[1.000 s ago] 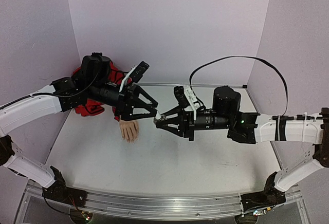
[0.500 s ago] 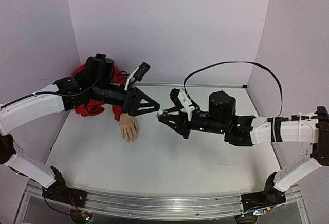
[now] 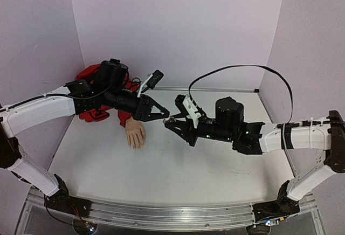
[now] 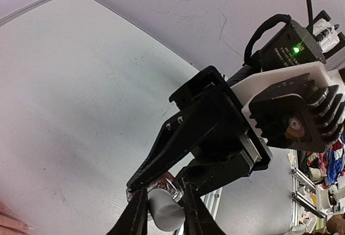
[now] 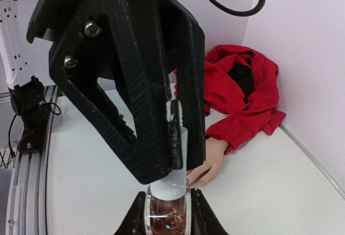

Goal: Paint the nails

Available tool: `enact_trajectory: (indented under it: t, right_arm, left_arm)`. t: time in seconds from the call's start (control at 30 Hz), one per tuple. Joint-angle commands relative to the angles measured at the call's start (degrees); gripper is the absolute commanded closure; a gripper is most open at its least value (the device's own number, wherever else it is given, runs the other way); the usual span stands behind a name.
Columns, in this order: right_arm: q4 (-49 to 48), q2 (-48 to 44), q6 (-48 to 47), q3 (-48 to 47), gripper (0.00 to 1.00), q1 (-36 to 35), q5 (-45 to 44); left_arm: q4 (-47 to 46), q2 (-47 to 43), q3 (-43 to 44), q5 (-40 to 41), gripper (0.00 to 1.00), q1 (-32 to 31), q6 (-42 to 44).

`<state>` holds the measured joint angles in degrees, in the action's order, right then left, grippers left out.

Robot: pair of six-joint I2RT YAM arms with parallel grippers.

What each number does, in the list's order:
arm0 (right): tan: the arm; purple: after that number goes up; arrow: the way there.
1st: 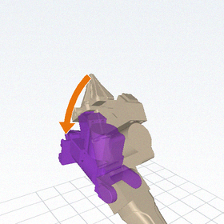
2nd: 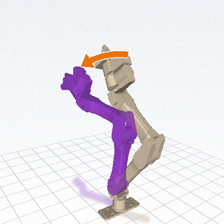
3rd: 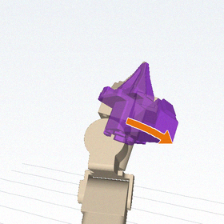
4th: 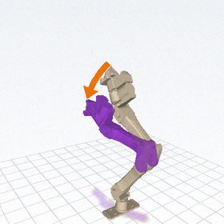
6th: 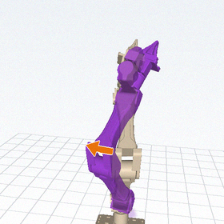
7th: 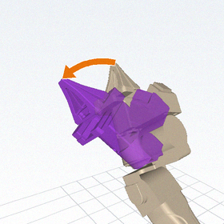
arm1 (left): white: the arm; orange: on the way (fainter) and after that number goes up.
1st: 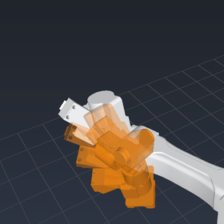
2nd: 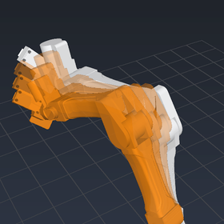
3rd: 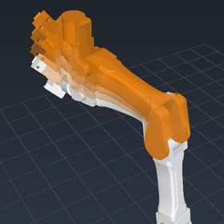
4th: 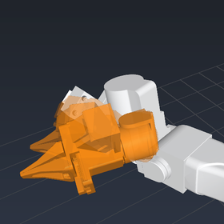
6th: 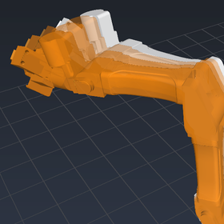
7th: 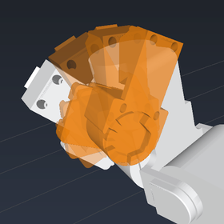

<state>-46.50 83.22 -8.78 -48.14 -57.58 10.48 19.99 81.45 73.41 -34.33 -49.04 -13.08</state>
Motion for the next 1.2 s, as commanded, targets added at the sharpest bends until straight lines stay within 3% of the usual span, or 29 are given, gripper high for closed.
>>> enact_trajectory:
  t: [0.0,0.2,0.23,0.3,0.43,0.5,0.63,0.87,1.17]
  right_arm:
    - [-5.19,0.71,-0.19,-3.53,1.00,-0.36,-1.47]
    - [-5.47,1.82,0.95,-3.76,0.99,-0.49,-3.74]
    - [-5.18,1.93,1.29,-3.57,0.91,-0.45,-4.97]
    - [-5.14,2.07,1.50,-2.77,0.65,-0.51,-7.93]
    - [-3.51,2.19,2.45,-1.30,0.23,-0.44,-13.08]
    - [-3.32,1.64,3.16,0.10,0.12,-0.42,-14.73]
    - [-1.85,0.15,3.92,2.19,0.09,-0.34,-17.59]
    - [-0.72,-2.59,4.98,5.04,0.07,-0.26,-21.16]
    - [-0.18,-7.78,4.52,7.41,0.02,0.20,-26.47]
  left_arm:
    - [-0.10,-0.15,3.67,-0.16,0.80,-0.80,1.43]
    - [2.07,-0.73,3.52,3.80,0.95,-0.89,2.22]
    - [2.94,-1.15,3.42,5.68,0.97,-0.89,2.26]
    - [4.99,-2.15,3.01,10.85,1.00,-0.89,2.20]
    - [10.00,-5.02,0.80,27.47,1.00,-0.89,-0.30]
    - [13.15,-6.31,-0.83,37.05,1.00,-0.68,-2.37]
    - [16.68,-10.73,-7.77,48.60,1.00,2.71,-9.25]
    - [17.67,-17.38,-21.65,54.57,1.00,13.93,-19.09]
    - [17.35,-8.48,-24.96,57.31,1.00,19.39,-25.42]
